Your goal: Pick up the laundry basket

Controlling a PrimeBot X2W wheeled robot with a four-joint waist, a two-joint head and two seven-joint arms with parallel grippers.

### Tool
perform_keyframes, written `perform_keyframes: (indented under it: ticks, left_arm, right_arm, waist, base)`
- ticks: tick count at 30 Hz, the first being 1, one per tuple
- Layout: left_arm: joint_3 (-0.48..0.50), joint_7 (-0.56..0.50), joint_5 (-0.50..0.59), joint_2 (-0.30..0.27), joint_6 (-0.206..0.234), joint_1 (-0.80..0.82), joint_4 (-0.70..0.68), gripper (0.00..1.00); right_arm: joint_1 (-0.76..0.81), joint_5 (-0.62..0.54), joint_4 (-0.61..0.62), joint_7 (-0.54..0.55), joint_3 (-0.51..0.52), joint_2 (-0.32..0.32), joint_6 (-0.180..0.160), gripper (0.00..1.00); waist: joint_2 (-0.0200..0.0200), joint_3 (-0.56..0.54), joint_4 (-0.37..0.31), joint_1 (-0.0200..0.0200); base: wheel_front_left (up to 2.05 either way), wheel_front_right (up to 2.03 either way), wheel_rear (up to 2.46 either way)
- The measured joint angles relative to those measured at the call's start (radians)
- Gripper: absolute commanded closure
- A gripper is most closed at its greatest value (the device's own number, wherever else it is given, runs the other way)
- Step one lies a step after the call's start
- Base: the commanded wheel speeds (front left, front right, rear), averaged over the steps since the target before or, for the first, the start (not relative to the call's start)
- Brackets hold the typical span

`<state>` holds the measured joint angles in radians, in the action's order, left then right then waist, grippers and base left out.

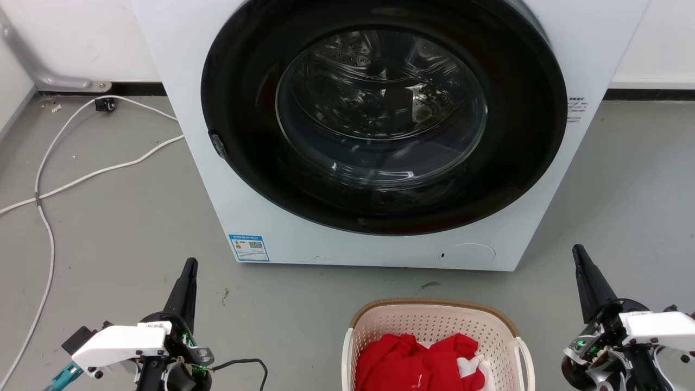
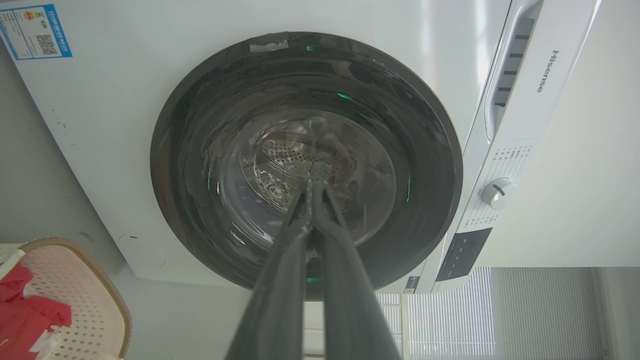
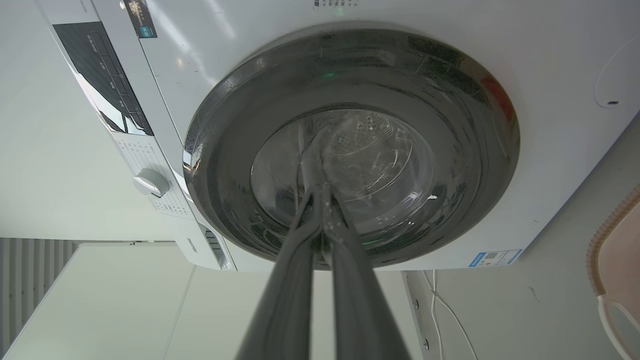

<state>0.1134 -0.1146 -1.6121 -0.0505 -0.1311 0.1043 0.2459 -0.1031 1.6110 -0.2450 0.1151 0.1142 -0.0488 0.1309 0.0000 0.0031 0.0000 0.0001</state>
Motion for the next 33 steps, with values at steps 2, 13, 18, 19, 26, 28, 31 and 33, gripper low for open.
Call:
perform_keyframes:
  ticks: [2, 13, 18, 19, 26, 28, 31, 33]
  left_arm:
    - [0.000, 0.000, 0.000, 0.000, 0.000, 0.000, 0.000, 1.00]
    - [0.000, 0.000, 0.000, 0.000, 0.000, 0.000, 0.000, 1.00]
    - [-0.002, 0.000, 0.000, 0.001, 0.000, -0.005, 0.009, 0.00]
    - [-0.003, 0.000, 0.000, 0.002, 0.001, -0.013, 0.018, 0.00]
    - [-0.011, 0.025, 0.045, 0.005, 0.001, -0.041, 0.018, 0.00]
    - [-0.012, 0.035, 0.079, 0.005, 0.003, -0.041, 0.006, 0.00]
    - [-0.016, 0.049, 0.142, 0.005, 0.017, -0.041, -0.013, 0.00]
    - [-0.024, 0.058, 0.194, 0.005, 0.028, -0.041, -0.026, 0.00]
  right_arm:
    - [0.000, 0.000, 0.000, 0.000, 0.000, 0.000, 0.000, 1.00]
    - [0.000, 0.000, 0.000, 0.000, 0.000, 0.000, 0.000, 1.00]
    - [0.005, 0.000, -0.009, 0.000, 0.000, 0.001, 0.000, 0.00]
    - [0.012, 0.000, -0.019, 0.000, 0.000, 0.002, 0.000, 0.00]
    - [0.043, -0.033, -0.028, -0.025, -0.007, 0.004, 0.000, 0.00]
    - [0.044, -0.073, -0.018, -0.035, -0.007, 0.004, 0.000, 0.00]
    - [0.044, -0.141, 0.001, -0.049, -0.010, 0.004, 0.000, 0.00]
    - [0.047, -0.186, 0.016, -0.058, -0.010, 0.004, 0.000, 0.00]
  waist:
    - [0.0000, 0.000, 0.000, 0.0000]
    - [0.0000, 0.000, 0.000, -0.0001]
    - [0.0000, 0.000, 0.000, -0.0001]
    - [0.0000, 0.000, 0.000, 0.0000]
    - [0.0000, 0.001, 0.000, -0.0001]
    - [0.0000, 0.001, 0.000, 0.0000]
    - [0.0000, 0.003, 0.000, -0.0001]
    - [0.0000, 0.003, -0.001, 0.0000]
  base:
    - [0.00, 0.00, 0.00]
    - [0.00, 0.00, 0.00]
    - [0.00, 0.00, 0.00]
    - [0.00, 0.00, 0.00]
    - [0.00, 0.00, 0.00]
    - [0.00, 0.00, 0.00]
    - [0.00, 0.00, 0.00]
    - [0.00, 0.00, 0.00]
